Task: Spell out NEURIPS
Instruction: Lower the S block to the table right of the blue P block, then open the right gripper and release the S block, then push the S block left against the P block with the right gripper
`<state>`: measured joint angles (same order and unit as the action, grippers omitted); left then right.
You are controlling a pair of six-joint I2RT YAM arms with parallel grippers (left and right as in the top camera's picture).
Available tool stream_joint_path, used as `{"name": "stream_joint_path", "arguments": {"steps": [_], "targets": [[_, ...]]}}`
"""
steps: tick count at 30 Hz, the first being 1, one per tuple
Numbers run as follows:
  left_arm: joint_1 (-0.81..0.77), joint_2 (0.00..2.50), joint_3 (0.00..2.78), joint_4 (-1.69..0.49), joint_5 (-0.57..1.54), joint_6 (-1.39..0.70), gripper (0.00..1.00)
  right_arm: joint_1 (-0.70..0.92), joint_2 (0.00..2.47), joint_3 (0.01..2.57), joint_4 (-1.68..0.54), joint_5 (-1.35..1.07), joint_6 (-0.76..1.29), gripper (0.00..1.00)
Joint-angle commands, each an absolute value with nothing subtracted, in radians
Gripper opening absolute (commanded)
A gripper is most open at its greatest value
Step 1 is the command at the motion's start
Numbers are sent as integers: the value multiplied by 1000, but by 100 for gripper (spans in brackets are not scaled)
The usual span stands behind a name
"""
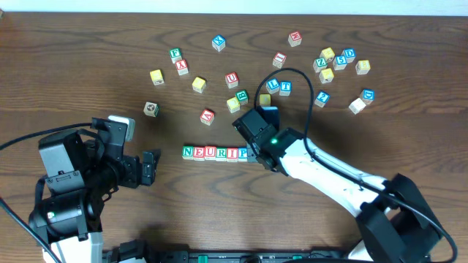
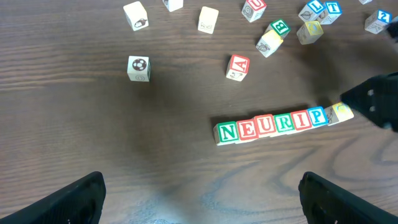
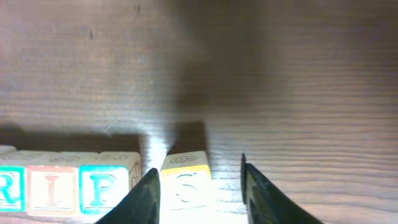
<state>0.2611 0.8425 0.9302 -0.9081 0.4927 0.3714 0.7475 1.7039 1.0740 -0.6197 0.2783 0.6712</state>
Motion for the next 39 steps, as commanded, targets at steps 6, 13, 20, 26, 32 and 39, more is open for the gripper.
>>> {"name": "stream_joint_path", "arguments": {"steps": [6, 13, 20, 26, 32, 39], "targets": [[266, 842, 949, -905, 505, 389, 98, 744, 1674, 1095, -684, 421, 700, 16], [266, 842, 949, -905, 505, 389, 98, 730, 1674, 1078, -719, 419, 721, 1], [266, 842, 949, -905, 505, 389, 98, 731, 1674, 1023, -688, 390, 741, 1], [266, 842, 949, -905, 505, 389, 98, 733, 1674, 1001, -661, 368, 741, 1], [266, 842, 949, -905, 505, 389, 98, 733, 1674, 995, -650, 367, 741, 1], [266, 842, 949, -905, 505, 389, 97, 735, 1674, 932, -557, 330, 741, 1]]}}
